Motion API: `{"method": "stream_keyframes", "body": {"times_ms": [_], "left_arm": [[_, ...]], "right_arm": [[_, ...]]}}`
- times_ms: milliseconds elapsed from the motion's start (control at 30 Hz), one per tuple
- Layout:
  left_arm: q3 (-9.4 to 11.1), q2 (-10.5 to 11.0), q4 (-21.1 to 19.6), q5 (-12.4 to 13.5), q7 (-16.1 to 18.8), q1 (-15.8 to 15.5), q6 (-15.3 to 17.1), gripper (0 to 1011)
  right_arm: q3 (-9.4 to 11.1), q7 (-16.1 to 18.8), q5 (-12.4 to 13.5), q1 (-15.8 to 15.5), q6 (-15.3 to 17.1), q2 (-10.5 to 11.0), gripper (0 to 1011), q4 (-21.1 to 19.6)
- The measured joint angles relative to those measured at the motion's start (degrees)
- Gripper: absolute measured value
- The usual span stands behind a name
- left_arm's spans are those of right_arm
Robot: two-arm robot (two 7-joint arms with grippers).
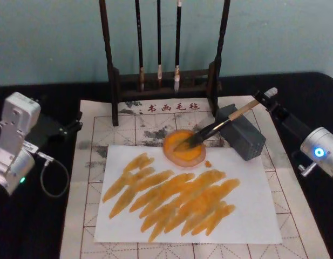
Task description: Pick up the brush from the inkstone, write on the paper, then place the brush back to its original position.
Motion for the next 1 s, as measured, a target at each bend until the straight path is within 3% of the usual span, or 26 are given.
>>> {"method": "stream_keyframes", "body": {"times_ms": [400, 700, 1000], "left_arm": [[0.00, 0.00, 0.00, 0.00, 0.00, 0.00, 0.00, 1001], [0.00, 0.00, 0.00, 0.00, 0.00, 0.00, 0.00, 1001], [0.00, 0.00, 0.00, 0.00, 0.00, 0.00, 0.00, 1001]], "right_arm": [[-1.00, -1.53, -9.39, -1.72, -1.15, 5.62, 1000, -3.75], [-1.17, -2.38, -13.34, -2.24, -0.74, 7.24, 1000, -4.08], [-1.74, -5.20, -20.65, -2.80, -3.53, 8.03, 1000, -4.19]]}}
